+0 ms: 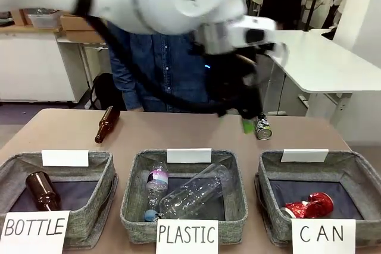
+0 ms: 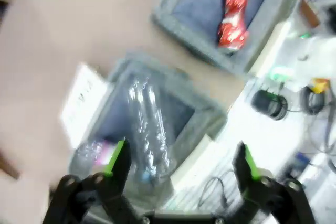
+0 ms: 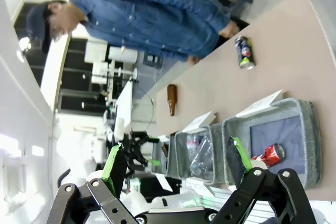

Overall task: Sort the can waste into the basket.
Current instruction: Pick up the can waste from the table and place it in the right Fabric basket.

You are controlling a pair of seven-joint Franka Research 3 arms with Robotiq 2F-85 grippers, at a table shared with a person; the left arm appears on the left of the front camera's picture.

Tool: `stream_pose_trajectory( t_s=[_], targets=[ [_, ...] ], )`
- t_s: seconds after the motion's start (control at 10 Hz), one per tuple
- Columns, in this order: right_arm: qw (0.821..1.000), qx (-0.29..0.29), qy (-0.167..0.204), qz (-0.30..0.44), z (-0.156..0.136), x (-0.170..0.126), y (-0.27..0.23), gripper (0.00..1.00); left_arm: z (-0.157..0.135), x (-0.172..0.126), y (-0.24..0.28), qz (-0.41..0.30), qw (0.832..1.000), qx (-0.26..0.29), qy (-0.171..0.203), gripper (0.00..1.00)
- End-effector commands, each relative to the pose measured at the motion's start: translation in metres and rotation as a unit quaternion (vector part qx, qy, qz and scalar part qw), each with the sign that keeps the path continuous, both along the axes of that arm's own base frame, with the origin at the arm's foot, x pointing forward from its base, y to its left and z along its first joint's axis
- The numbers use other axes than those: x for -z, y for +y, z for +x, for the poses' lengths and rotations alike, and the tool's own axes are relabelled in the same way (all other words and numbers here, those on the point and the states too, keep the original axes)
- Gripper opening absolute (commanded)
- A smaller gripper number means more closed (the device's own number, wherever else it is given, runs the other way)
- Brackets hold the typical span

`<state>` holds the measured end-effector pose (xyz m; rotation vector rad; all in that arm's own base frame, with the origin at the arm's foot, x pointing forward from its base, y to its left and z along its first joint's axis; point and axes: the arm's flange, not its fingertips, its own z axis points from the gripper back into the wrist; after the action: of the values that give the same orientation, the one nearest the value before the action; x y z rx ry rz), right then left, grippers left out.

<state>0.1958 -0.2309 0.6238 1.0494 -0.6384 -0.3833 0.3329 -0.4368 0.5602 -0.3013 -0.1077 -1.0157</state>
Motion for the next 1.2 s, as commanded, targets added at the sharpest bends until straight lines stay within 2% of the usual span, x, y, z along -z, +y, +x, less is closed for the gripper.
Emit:
stream_pose_trajectory(
  t_s=[0.0, 0.1, 0.2, 0.3, 0.4, 0.5, 0.7, 0.8, 0.9, 1.0, 1.1],
  targets=[
    [0.993, -0.111, -0.018, 0.023, 0.014, -0.012, 0.045, 1.0, -0.015, 0.002, 0.095, -0.028, 0.995, -0.085, 0.052, 1.0],
    [0.978, -0.198, -0.015, 0.068, 0.03, -0.007, 0.076, 1.0, -0.02, -0.003, 0.139, -0.082, 0.983, -0.087, 0.14, 1.0],
    [0.953, -0.289, -0.003, 0.096, 0.048, -0.002, 0.117, 1.0, -0.024, -0.006, 0.19, -0.137, 0.963, -0.113, 0.203, 1.0],
    [0.935, -0.341, 0.017, 0.095, 0.063, 0.007, 0.155, 1.0, -0.028, -0.005, 0.23, -0.173, 0.945, -0.13, 0.246, 1.0],
    [0.925, -0.367, 0.033, 0.092, 0.076, 0.018, 0.195, 1.0, -0.032, -0.004, 0.268, -0.221, 0.923, -0.151, 0.277, 1.0],
    [0.91, -0.401, 0.035, 0.104, 0.086, 0.028, 0.236, 1.0, -0.04, -0.002, 0.305, -0.294, 0.9, -0.147, 0.286, 1.0],
    [0.908, -0.406, 0.063, 0.079, 0.105, 0.051, 0.311, 1.0, -0.061, 0.011, 0.381, -0.459, 0.827, -0.215, 0.242, 1.0],
    [0.918, -0.387, 0.062, 0.07, 0.107, 0.055, 0.331, 1.0, -0.07, 0.021, 0.408, -0.506, 0.778, -0.285, 0.239, 1.0],
    [0.935, -0.344, 0.055, 0.06, 0.105, 0.057, 0.341, 1.0, -0.074, 0.032, 0.426, -0.515, 0.739, -0.367, 0.232, 1.0],
    [0.964, -0.256, 0.058, 0.039, 0.106, 0.057, 0.341, 1.0, -0.073, 0.043, 0.433, -0.505, 0.714, -0.444, 0.195, 1.0],
    [0.916, -0.389, 0.074, 0.06, 0.108, 0.061, 0.337, 1.0, -0.062, 0.023, 0.43, -0.473, 0.789, -0.29, 0.263, 1.0]
  ],
)
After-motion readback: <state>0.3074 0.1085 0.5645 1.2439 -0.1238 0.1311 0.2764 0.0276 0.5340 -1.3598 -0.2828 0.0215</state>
